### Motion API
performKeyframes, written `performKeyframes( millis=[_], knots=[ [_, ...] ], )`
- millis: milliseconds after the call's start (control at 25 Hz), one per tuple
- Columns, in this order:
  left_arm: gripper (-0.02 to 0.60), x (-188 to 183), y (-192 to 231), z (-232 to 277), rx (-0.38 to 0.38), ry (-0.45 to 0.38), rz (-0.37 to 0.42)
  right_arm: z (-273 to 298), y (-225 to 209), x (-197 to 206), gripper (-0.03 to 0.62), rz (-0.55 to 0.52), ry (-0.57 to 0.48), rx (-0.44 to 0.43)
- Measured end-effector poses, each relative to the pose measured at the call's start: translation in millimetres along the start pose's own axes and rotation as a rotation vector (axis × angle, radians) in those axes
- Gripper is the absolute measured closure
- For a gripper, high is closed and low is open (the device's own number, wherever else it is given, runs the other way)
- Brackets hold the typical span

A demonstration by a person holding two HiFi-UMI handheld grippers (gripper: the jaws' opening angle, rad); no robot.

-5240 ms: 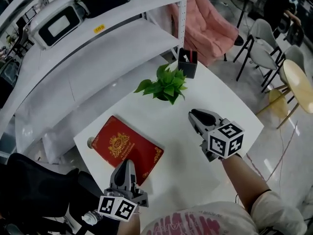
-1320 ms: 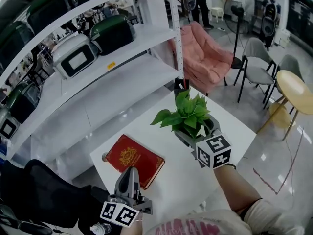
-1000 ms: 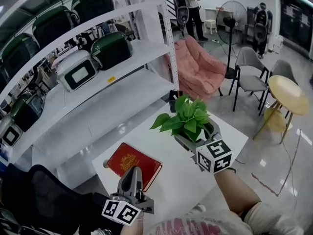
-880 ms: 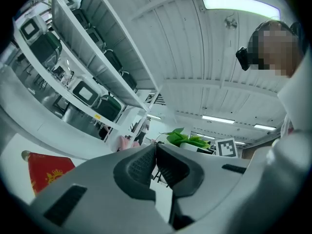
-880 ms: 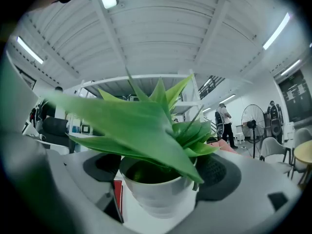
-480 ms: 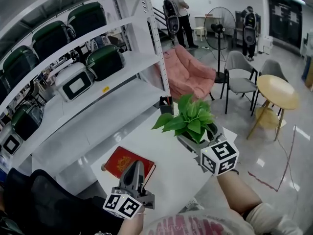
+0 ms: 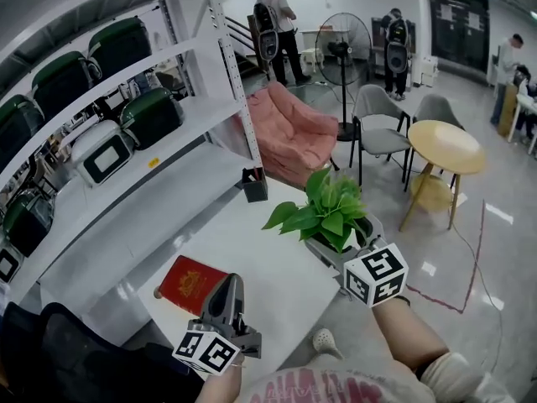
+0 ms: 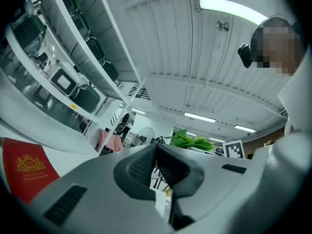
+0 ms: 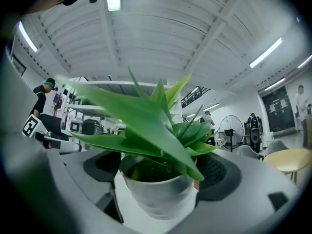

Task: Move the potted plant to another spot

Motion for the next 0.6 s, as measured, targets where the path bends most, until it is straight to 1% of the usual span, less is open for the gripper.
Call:
performKeyframes(
  millis=[80,200,360,600],
  knots=[
    [0.557,15.6,-6.4,11.8,0.028,0.023,-0.012,-7.1,-15.3,5.8,0.095,0.006,-0.001,0.024],
    [0.557,33.2,-12.4,42.8,0.072,0.051,-0.025,-3.8,-44.5,8.5,0.095,0.01,0.004,0.057],
    [0.557,58.2,-10.6,85.8,0.071,0.062,-0.055,3.7,-86.1,15.9,0.095,0.013,0.032,0.08],
    [0.557,97.1,-10.1,155.3,0.092,0.069,-0.084,26.7,-149.8,30.9,0.095,0.035,0.047,0.102]
  ],
)
Point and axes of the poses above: the fingertips, and each gripper's own axes: z forward along the fingers, y to its left, x out of its underside, the point moved 8 cm from there along -z, backward along the fingers, and after that the axes turned 14 degrees about -y, right-handed, at the moved point
